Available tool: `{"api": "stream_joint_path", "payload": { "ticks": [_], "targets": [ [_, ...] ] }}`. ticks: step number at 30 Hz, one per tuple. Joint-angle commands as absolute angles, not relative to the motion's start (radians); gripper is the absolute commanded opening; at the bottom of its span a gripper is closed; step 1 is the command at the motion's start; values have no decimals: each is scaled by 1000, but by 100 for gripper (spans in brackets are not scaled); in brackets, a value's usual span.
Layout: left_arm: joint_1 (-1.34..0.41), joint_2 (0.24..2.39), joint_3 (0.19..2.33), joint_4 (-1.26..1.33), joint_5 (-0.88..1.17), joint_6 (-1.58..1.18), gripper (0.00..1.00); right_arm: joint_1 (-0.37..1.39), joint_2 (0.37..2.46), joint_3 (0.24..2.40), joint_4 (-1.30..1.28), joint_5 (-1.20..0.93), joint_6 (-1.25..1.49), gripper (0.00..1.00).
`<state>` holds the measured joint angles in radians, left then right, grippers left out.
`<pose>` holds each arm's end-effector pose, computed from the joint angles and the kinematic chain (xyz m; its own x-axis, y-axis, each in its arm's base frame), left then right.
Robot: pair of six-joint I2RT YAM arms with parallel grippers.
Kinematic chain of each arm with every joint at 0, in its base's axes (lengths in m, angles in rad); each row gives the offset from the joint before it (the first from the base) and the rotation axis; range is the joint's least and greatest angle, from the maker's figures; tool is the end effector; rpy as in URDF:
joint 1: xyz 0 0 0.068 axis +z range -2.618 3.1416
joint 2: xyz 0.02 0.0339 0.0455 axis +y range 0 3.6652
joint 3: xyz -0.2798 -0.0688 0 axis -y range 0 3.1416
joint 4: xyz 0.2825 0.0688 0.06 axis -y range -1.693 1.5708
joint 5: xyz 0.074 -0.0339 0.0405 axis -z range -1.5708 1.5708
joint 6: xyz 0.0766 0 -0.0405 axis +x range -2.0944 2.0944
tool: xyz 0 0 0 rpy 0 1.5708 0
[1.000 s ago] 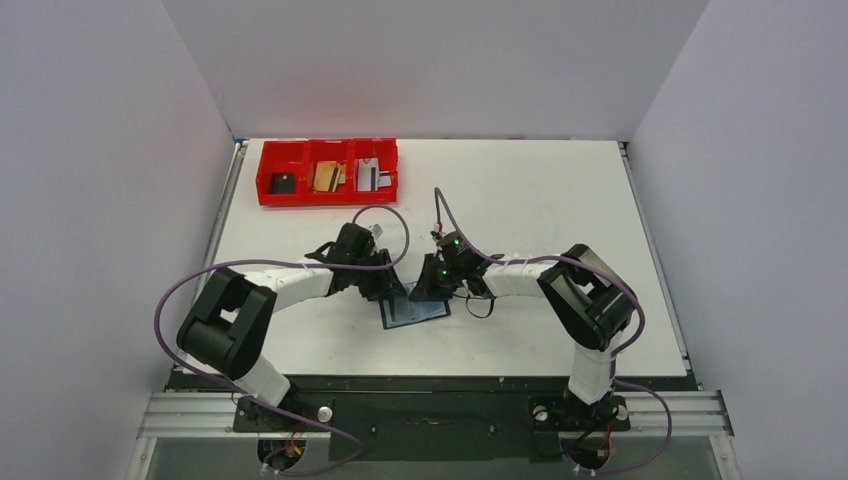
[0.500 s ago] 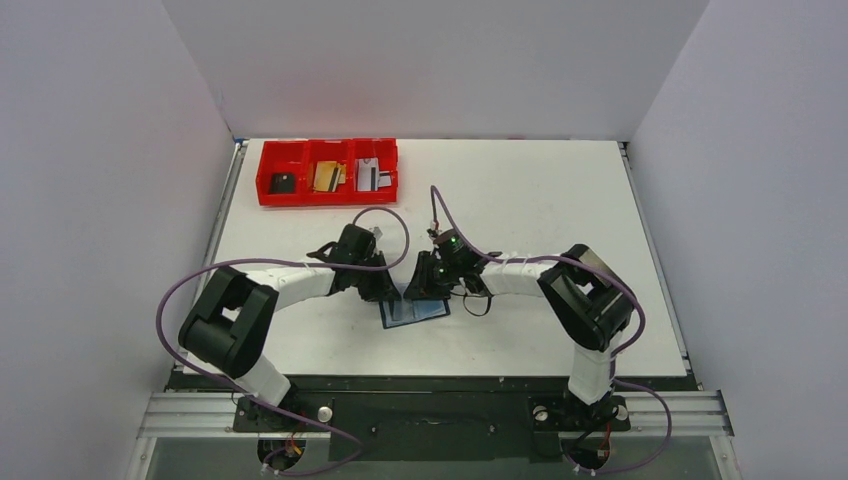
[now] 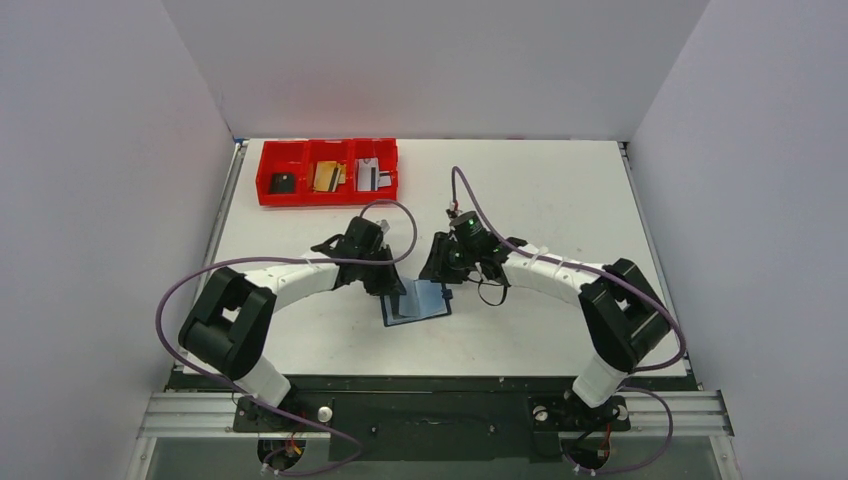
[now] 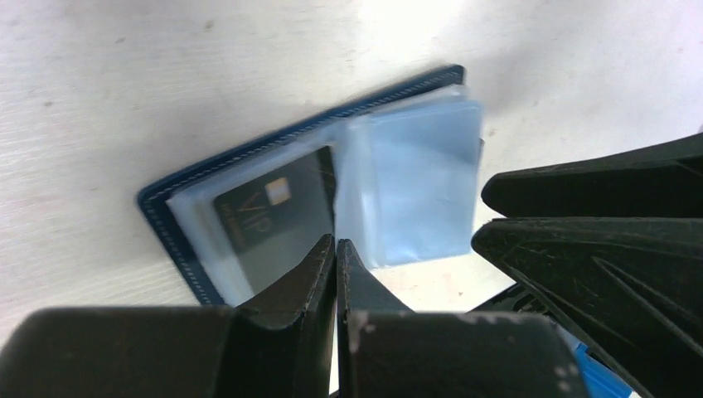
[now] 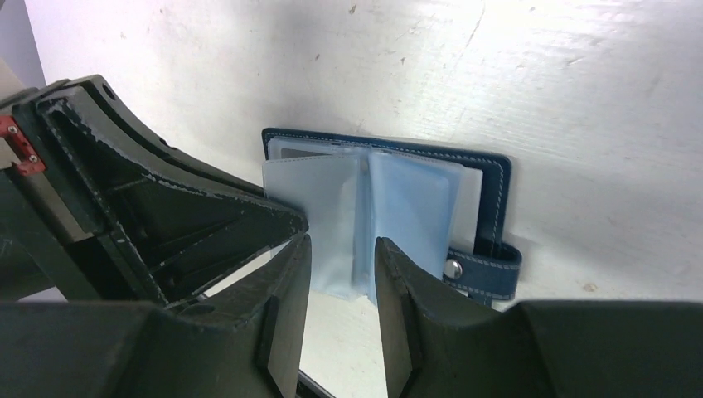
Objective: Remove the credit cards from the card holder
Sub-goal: Remove the credit card from the card holder.
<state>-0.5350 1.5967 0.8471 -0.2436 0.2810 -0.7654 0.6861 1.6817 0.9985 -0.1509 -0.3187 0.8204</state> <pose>0.2950 -0.1995 0.1210 -0.9493 -0.2111 -0.2328 -0.0522 0.8363 -0.5458 0.2993 0.2761 0.1511 -0.9500 0.1199 -0.2884 -0.1022 0.7533 0.6497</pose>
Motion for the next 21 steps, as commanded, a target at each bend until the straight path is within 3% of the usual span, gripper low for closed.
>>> {"api": "stream_joint_path", "payload": {
  "ticks": [1, 10, 21],
  "targets": [
    [-570, 1592, 926, -240, 283, -759, 1, 667, 1601, 1008, -199, -243, 789, 31],
    [-633, 1684, 1018, -209, 288, -780, 14, 639, 1512, 941, -242, -175, 770, 31],
    [-670, 1788, 1087, -140, 327, -821, 39, 621, 1433, 872, -256, -141, 770, 31]
  ]
}}
